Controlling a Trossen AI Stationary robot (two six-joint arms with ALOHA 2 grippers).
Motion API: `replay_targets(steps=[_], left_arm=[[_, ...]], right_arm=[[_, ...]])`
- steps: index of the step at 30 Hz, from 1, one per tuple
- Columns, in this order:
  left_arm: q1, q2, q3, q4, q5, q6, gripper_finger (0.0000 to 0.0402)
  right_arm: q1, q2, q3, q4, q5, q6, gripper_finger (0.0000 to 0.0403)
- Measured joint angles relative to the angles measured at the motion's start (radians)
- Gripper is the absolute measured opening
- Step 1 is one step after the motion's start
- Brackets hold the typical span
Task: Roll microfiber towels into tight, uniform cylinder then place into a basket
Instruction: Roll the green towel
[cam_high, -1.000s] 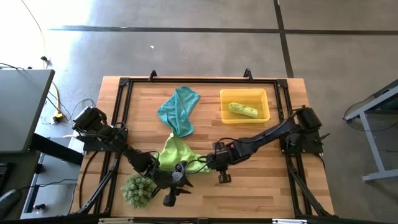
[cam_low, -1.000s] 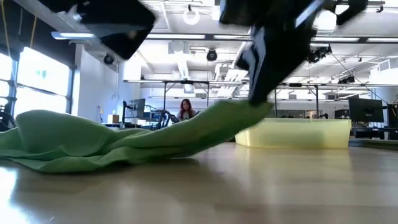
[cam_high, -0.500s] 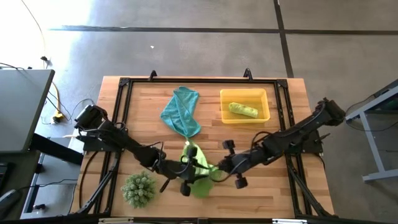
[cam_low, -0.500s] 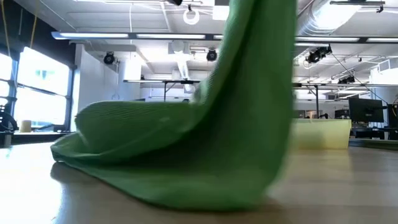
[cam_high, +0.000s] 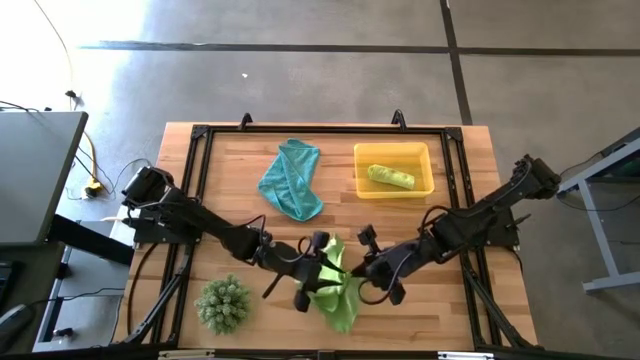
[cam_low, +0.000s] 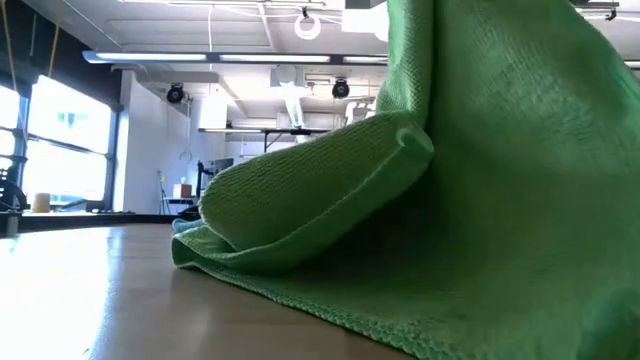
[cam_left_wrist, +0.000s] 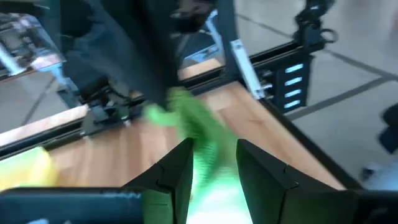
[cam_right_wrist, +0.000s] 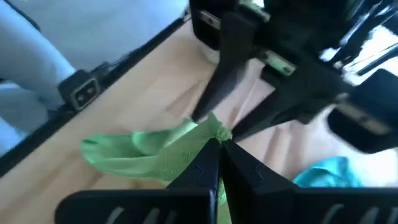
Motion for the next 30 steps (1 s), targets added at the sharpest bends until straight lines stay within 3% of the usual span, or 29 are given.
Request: replay_targets(steps=[7, 15, 25, 30], left_arm=[[-0.019, 0.000, 0.000, -0.017, 0.177, -0.013, 0.0113], [-0.069, 0.000, 0.000, -0.091, 0.189, -0.091, 0.0113], [-0.086, 0.000, 0.000, -0.179, -0.013, -0.181, 0.0113], [-0.083, 0.024, 0.000, -0.209, -0.054, -0.249, 0.0108]], right_arm=[[0.000, -0.013, 0.000, -0.004, 0.188, -0.058, 0.0000], [0.000, -0.072, 0.000, 0.030, 0.278, -0.074, 0.0000], [0.000, -0.087, 0.001, 0.121, 0.283, 0.042, 0.0000], [0.000, -0.087, 0.001, 0.134, 0.331, 0.109, 0.0000]])
